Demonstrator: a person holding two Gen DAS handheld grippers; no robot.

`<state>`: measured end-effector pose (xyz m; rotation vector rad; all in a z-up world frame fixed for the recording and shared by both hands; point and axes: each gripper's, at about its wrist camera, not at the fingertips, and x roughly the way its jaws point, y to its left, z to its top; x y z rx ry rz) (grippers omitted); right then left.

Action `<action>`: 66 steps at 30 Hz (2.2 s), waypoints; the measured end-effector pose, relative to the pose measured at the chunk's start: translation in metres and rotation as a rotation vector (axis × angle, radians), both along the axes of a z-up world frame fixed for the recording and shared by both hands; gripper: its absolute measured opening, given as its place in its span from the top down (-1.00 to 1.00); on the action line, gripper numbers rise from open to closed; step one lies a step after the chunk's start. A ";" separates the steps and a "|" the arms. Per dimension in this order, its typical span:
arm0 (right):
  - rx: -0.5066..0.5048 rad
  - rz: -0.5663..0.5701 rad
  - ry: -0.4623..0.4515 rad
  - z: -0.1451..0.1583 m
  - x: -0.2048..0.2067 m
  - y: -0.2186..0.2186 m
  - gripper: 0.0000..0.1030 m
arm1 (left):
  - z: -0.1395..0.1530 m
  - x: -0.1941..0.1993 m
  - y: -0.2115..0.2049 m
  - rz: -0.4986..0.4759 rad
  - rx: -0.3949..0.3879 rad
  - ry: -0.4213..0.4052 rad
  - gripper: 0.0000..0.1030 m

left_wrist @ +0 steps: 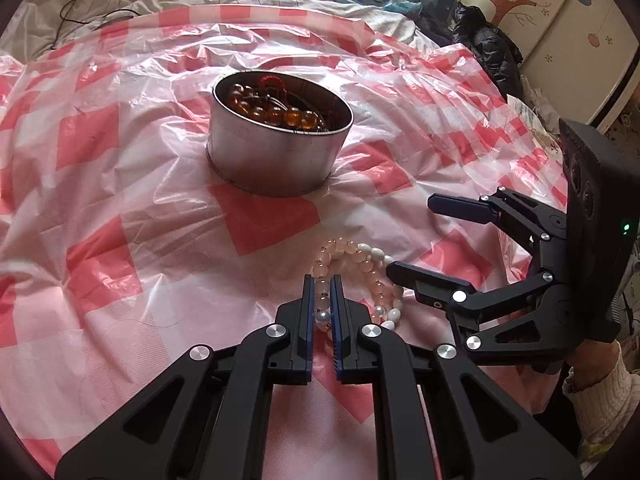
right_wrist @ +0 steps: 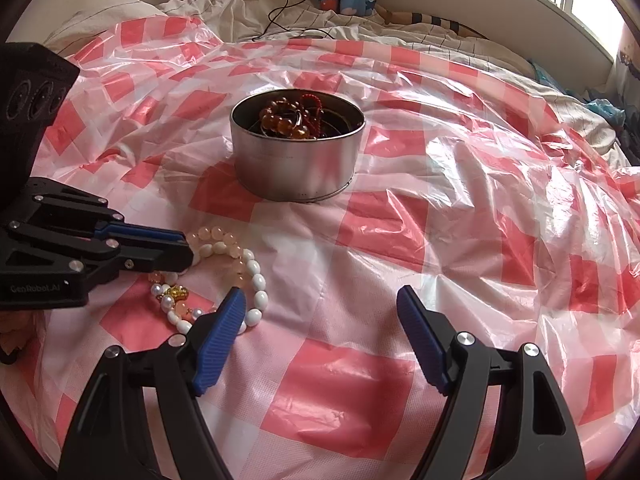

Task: Organize jewelry
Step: 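Grasp the pale pink bead bracelet with the left gripper while the right gripper grasps the white bead bracelet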

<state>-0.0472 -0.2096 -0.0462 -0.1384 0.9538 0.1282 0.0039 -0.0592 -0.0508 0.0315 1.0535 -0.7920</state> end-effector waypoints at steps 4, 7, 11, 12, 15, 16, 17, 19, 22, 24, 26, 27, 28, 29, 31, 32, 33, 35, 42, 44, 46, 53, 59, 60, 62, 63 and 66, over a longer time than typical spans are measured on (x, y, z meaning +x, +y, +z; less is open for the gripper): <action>-0.003 0.005 0.002 0.000 0.000 0.001 -0.46 | 0.009 0.007 0.022 0.079 0.009 -0.032 0.87; 0.011 0.037 -0.039 0.006 -0.004 0.005 -0.46 | 0.011 0.013 0.038 0.129 0.039 -0.047 0.87; 0.071 0.117 -0.051 0.010 -0.007 0.016 -0.45 | 0.005 0.015 0.041 0.143 0.105 -0.053 0.87; 0.083 0.124 -0.041 0.008 -0.007 0.017 -0.38 | 0.003 0.014 0.040 0.138 0.118 -0.055 0.87; 0.120 0.130 -0.001 0.001 -0.002 0.017 -0.09 | -0.001 0.012 0.034 0.122 0.144 -0.052 0.87; 0.130 0.124 0.005 0.000 0.000 0.016 -0.07 | -0.002 0.012 0.033 0.121 0.149 -0.051 0.86; 0.136 0.120 0.011 -0.001 0.001 0.016 -0.04 | -0.003 0.012 0.034 0.122 0.151 -0.048 0.86; 0.134 0.114 0.021 -0.004 0.003 0.016 -0.03 | -0.004 0.012 0.035 0.122 0.150 -0.041 0.86; 0.122 0.125 -0.006 0.000 0.000 0.019 -0.01 | -0.005 0.011 0.034 0.121 0.156 -0.041 0.85; 0.123 0.142 -0.050 0.007 -0.004 0.022 -0.01 | -0.005 0.011 0.034 0.121 0.159 -0.041 0.85; 0.135 0.160 -0.057 0.009 -0.004 0.024 -0.01 | -0.005 0.010 0.032 0.119 0.167 -0.045 0.84; 0.136 0.164 -0.041 0.006 -0.003 0.025 -0.01 | -0.006 0.010 0.031 0.118 0.173 -0.047 0.84; 0.132 0.163 -0.020 0.002 -0.001 0.026 0.00 | -0.006 0.010 0.030 0.117 0.176 -0.049 0.83; 0.125 0.162 0.000 -0.002 0.001 0.028 0.13 | -0.007 0.009 0.029 0.115 0.179 -0.050 0.81; 0.118 0.147 0.018 -0.006 0.003 0.027 0.28 | -0.007 0.009 0.028 0.111 0.178 -0.050 0.75; 0.123 0.140 0.021 -0.007 0.004 0.025 0.43 | -0.007 0.008 0.027 0.109 0.177 -0.050 0.73; 0.128 0.134 0.024 -0.007 0.004 0.023 0.60 | -0.007 0.008 0.027 0.107 0.177 -0.051 0.69; 0.124 0.134 0.028 -0.008 0.003 0.023 0.65 | -0.007 0.007 0.025 0.101 0.178 -0.054 0.63; 0.106 0.147 0.011 -0.006 -0.001 0.027 0.83 | -0.007 0.004 0.022 0.088 0.181 -0.061 0.49; 0.111 0.145 0.007 -0.005 -0.002 0.026 0.83 | -0.007 0.004 0.021 0.087 0.183 -0.063 0.48; 0.109 0.145 0.013 -0.006 -0.001 0.026 0.84 | -0.007 0.004 0.020 0.086 0.188 -0.067 0.46; 0.102 0.146 0.037 -0.010 0.001 0.027 0.82 | -0.008 -0.002 0.011 0.063 0.216 -0.098 0.25; 0.101 0.147 0.028 -0.009 -0.001 0.027 0.82 | -0.006 -0.004 0.008 0.059 0.239 -0.133 0.24; 0.103 0.145 0.024 -0.009 -0.002 0.026 0.84 | -0.006 -0.005 0.008 0.060 0.243 -0.140 0.38; 0.107 0.137 0.014 -0.007 -0.002 0.025 0.84 | -0.005 -0.005 0.008 0.058 0.254 -0.153 0.62; 0.113 0.133 0.007 -0.006 -0.003 0.024 0.84 | -0.005 -0.005 0.007 0.056 0.256 -0.158 0.70; 0.124 0.117 -0.006 -0.002 -0.002 0.020 0.84 | -0.003 -0.007 0.007 0.050 0.271 -0.178 0.83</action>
